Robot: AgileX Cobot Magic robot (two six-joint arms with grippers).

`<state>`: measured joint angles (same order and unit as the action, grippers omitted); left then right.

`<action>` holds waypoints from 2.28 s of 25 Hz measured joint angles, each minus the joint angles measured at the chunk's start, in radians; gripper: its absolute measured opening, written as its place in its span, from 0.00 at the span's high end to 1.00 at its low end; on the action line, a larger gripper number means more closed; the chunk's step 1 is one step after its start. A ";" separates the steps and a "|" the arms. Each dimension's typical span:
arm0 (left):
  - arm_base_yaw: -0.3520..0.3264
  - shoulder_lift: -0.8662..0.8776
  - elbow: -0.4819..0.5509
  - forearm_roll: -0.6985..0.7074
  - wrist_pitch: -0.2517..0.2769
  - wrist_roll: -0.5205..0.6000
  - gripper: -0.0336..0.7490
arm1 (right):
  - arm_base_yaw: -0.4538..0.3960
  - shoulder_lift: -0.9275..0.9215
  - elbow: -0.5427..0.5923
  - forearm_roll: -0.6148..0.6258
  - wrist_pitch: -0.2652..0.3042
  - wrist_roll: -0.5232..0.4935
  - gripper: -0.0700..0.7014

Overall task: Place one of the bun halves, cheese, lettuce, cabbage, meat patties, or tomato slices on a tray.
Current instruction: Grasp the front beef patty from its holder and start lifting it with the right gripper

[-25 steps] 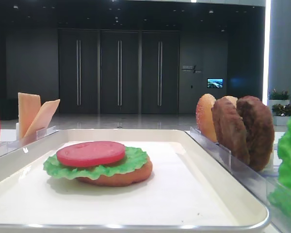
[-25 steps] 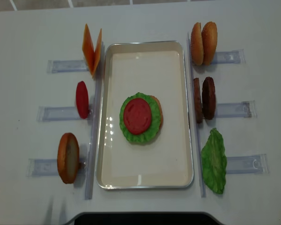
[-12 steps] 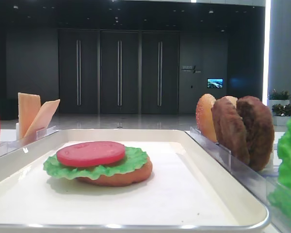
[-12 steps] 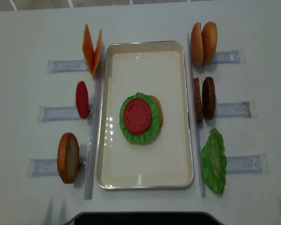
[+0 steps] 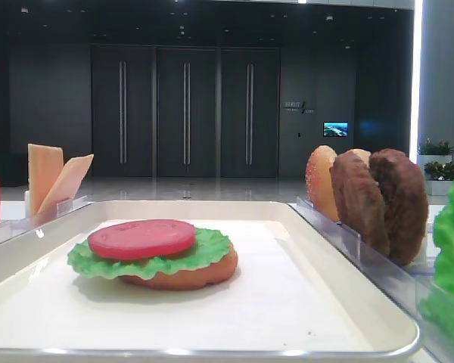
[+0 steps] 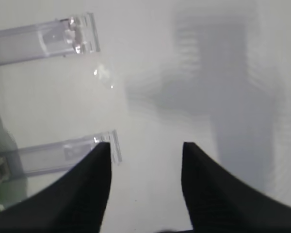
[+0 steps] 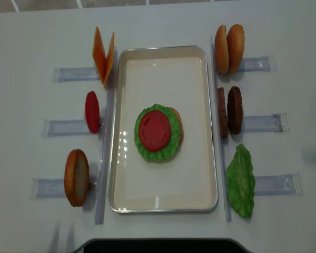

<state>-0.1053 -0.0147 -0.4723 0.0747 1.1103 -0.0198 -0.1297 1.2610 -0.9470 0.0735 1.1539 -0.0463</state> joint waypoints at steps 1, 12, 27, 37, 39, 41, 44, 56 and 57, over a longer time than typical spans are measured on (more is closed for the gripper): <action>0.000 0.000 0.000 0.000 0.000 0.000 0.60 | 0.000 0.021 -0.029 0.000 0.001 0.000 0.49; 0.000 0.000 0.000 0.000 0.000 0.000 0.60 | 0.240 0.280 -0.467 -0.003 0.061 0.105 0.50; 0.000 0.000 0.000 0.000 0.000 0.000 0.60 | 0.751 0.477 -0.558 -0.106 0.063 0.496 0.50; 0.000 0.000 0.000 0.000 0.000 0.000 0.60 | 0.776 0.577 -0.557 -0.143 0.064 0.523 0.49; 0.000 0.000 0.000 0.000 0.000 0.000 0.60 | 0.777 0.586 -0.557 -0.146 0.064 0.525 0.49; 0.000 0.000 0.000 0.000 0.000 0.000 0.60 | 0.777 0.594 -0.557 -0.153 0.064 0.525 0.49; 0.000 0.000 0.000 0.000 0.000 0.000 0.60 | 0.777 0.609 -0.556 -0.156 0.064 0.525 0.49; 0.000 0.000 0.000 0.000 0.000 0.000 0.60 | 0.783 0.622 -0.437 -0.157 -0.007 0.526 0.55; 0.000 0.000 0.000 0.000 0.000 0.000 0.60 | 0.785 0.622 -0.437 -0.158 -0.011 0.526 0.62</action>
<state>-0.1053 -0.0147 -0.4723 0.0747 1.1103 -0.0198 0.6554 1.8830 -1.3841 -0.0849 1.1429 0.4801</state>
